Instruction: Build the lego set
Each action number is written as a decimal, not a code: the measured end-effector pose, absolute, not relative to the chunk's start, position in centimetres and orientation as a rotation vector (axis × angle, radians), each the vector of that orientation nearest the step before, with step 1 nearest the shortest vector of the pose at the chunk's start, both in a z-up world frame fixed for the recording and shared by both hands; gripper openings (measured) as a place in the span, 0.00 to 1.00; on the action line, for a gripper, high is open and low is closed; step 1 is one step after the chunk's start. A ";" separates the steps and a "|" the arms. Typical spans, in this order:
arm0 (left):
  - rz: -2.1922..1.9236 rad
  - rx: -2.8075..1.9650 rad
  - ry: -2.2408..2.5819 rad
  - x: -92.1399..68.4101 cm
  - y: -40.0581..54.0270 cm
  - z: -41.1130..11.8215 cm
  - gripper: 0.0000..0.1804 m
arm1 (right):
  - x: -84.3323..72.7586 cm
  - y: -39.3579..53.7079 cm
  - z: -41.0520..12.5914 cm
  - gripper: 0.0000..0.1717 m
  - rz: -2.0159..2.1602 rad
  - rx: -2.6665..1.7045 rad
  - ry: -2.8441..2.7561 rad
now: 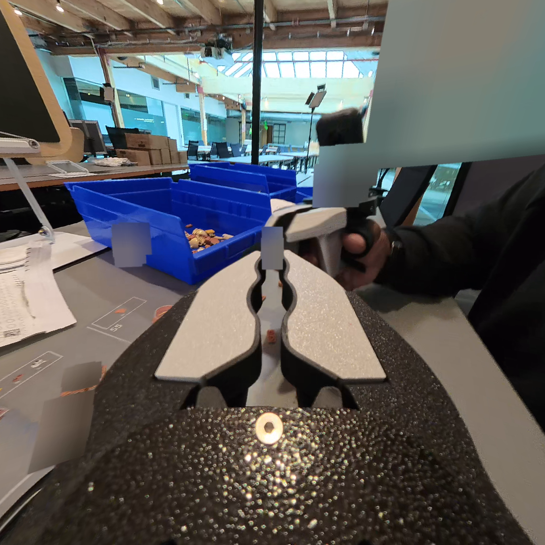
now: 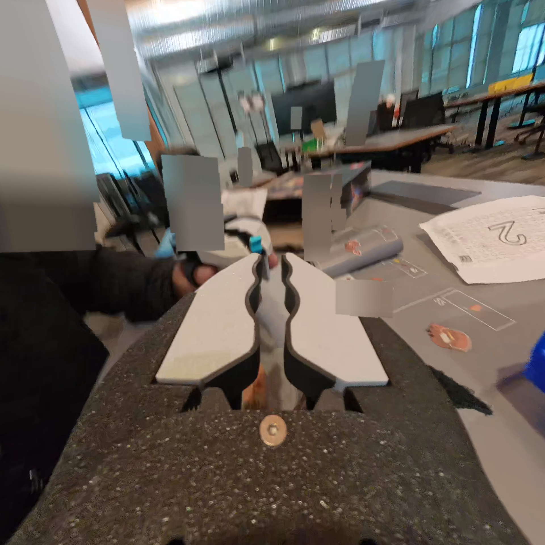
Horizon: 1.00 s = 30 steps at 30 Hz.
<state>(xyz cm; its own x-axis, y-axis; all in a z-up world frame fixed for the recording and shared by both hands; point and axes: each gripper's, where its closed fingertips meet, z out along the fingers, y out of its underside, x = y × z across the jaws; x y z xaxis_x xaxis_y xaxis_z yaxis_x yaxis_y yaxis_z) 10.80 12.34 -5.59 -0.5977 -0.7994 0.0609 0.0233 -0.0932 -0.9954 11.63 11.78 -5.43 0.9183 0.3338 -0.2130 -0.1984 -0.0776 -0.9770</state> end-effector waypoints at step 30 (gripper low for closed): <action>-1.469 -0.865 1.743 11.1 14.8 -8.5 0.04 | 12.0 8.4 -9.9 0.02 0.068 -1.820 -0.268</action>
